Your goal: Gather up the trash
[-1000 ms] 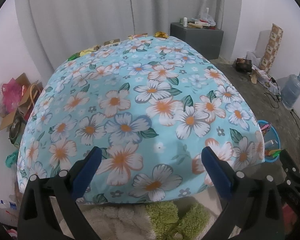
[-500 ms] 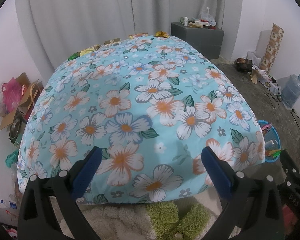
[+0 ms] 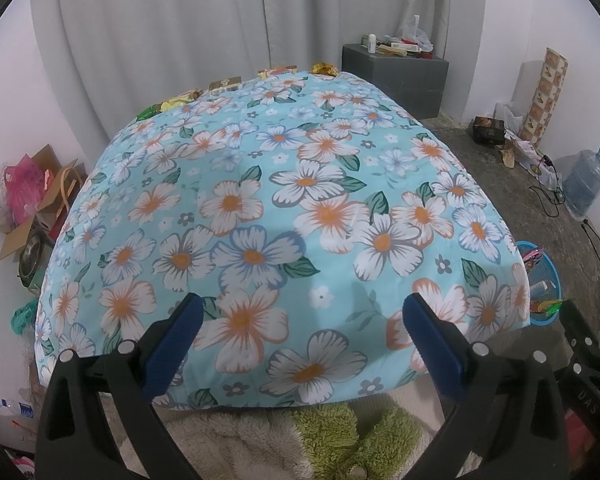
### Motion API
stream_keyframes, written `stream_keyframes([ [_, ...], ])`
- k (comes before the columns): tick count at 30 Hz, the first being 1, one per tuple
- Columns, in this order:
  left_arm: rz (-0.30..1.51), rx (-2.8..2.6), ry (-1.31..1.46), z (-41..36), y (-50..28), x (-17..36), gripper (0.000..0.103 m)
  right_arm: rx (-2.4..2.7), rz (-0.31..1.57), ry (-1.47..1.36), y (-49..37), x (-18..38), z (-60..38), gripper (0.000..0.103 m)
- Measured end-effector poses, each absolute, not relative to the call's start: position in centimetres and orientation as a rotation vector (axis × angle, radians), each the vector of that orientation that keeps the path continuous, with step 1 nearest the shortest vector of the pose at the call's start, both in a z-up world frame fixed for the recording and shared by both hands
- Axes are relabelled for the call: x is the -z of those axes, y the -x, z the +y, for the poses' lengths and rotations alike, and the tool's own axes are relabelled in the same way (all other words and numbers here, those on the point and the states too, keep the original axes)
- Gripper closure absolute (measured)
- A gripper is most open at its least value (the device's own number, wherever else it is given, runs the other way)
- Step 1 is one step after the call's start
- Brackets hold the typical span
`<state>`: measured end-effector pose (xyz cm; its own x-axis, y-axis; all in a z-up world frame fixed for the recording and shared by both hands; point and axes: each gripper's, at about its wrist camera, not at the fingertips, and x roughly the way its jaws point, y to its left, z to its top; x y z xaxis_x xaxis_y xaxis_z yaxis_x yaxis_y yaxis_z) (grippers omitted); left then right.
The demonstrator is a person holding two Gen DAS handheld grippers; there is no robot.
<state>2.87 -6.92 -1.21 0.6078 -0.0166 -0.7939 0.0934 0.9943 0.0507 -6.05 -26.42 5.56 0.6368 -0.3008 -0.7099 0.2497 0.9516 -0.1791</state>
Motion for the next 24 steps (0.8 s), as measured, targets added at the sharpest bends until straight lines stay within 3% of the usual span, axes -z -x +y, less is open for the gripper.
stream_keyframes([
  [24,0.917,0.063,-0.092,-6.92,-2.85,1.22,0.005,0.316,0.822,0.066,6.01,-5.52,-26.29,0.008],
])
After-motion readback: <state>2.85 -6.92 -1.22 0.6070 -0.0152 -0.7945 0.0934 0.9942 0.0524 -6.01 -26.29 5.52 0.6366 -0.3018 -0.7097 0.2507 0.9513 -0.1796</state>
